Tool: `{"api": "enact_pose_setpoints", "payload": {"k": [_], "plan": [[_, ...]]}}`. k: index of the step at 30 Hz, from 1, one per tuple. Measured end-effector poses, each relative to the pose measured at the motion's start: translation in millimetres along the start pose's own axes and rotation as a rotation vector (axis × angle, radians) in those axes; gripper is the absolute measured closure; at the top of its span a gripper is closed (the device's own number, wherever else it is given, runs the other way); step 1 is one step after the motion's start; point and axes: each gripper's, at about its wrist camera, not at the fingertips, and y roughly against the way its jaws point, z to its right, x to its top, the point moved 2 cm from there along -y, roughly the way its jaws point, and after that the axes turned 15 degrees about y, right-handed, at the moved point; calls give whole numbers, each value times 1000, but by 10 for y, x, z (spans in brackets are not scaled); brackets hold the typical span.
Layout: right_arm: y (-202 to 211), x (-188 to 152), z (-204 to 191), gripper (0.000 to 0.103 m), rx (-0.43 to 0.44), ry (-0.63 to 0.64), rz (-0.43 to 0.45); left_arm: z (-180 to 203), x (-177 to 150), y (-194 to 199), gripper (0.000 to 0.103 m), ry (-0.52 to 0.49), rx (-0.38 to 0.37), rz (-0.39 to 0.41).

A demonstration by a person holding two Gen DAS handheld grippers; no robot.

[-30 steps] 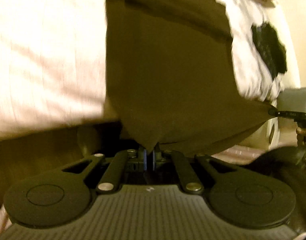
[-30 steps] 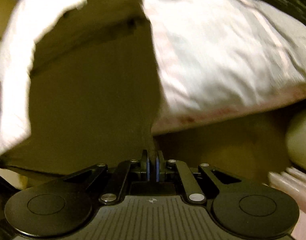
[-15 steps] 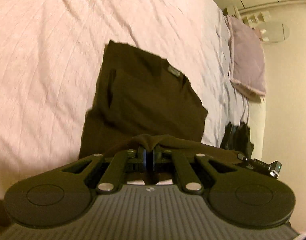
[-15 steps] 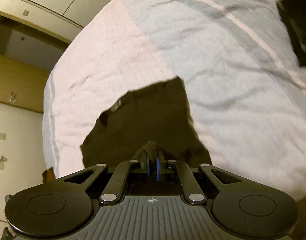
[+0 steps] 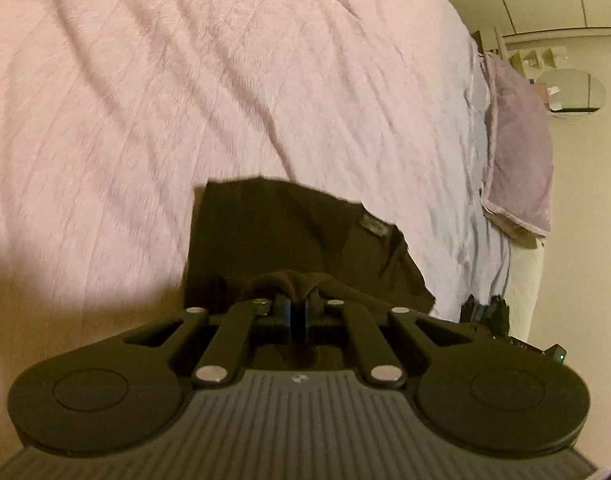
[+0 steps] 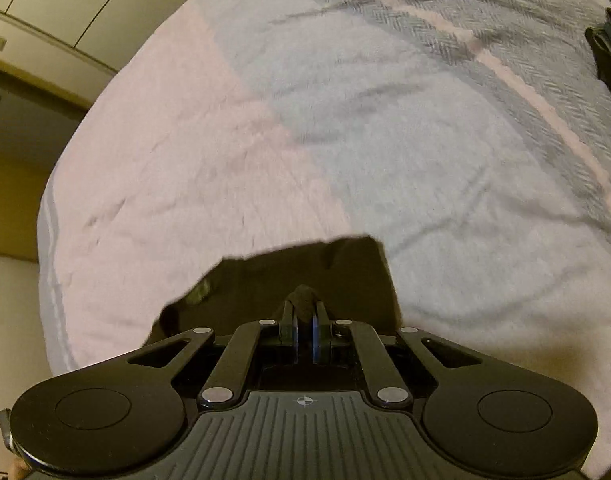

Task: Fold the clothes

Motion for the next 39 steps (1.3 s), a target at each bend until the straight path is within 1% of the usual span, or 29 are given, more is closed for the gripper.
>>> {"api": "enact_pose_setpoints", "payload": {"k": [3,6,7,8,9,10,11,12,13,14,15,16,18,21,22,24,25,27,30,32,33,34,37,39], "plan": [[-296,158,58,99,-30,-9,-30,-16,197,-237,99,29,12,-4],[-624,290,160,99,-36,-18,-70,-102,357,-468,98,70,56,0],[-735,328,198,99,-37,-18,-84,-131,407,-526,96,86,69,9],[-843,362,230,99,-39,-19,-95,-156,462,-550,96,107,74,41],[-883,385,251,99,-30,-22,-65,-176,516,-561,93,126,75,76],[-883,403,268,98,-14,-24,-10,-180,567,-528,83,135,58,126],[-883,422,284,90,2,-26,44,-177,612,-491,76,139,44,172],[-882,440,301,77,17,-28,98,-150,633,-445,69,120,42,209],[-880,458,317,69,33,-31,153,-99,642,-399,69,73,56,236],[-862,458,329,54,38,-21,179,-30,620,-377,68,-1,89,243],[-836,447,338,51,37,-4,187,38,599,-355,65,-75,122,249],[-823,431,339,51,35,30,177,110,567,-340,60,-157,157,253],[-813,361,306,51,22,151,135,248,421,-385,56,-374,241,240],[-817,217,254,51,1,311,87,329,198,-543,54,-627,320,157],[-834,165,250,51,-4,349,73,321,142,-606,54,-694,336,123],[-899,84,238,51,-13,401,46,297,74,-734,54,-763,355,92],[-934,47,231,51,-17,425,34,285,53,-792,54,-786,361,85],[-988,9,225,51,-15,447,22,272,59,-852,54,-808,355,101],[-1061,14,217,51,-17,470,16,300,94,-939,55,-859,346,149],[-1124,38,216,51,-26,494,9,320,166,-991,59,-878,353,156],[-1156,52,215,51,-31,507,6,332,202,-1019,74,-876,355,155],[-1195,62,218,51,-35,520,1,335,231,-1025,92,-850,348,147],[-1313,91,256,51,-32,533,-9,346,309,-1043,99,-778,327,124],[-1370,112,284,51,-8,514,-3,353,287,-1041,99,-789,321,122]]}}
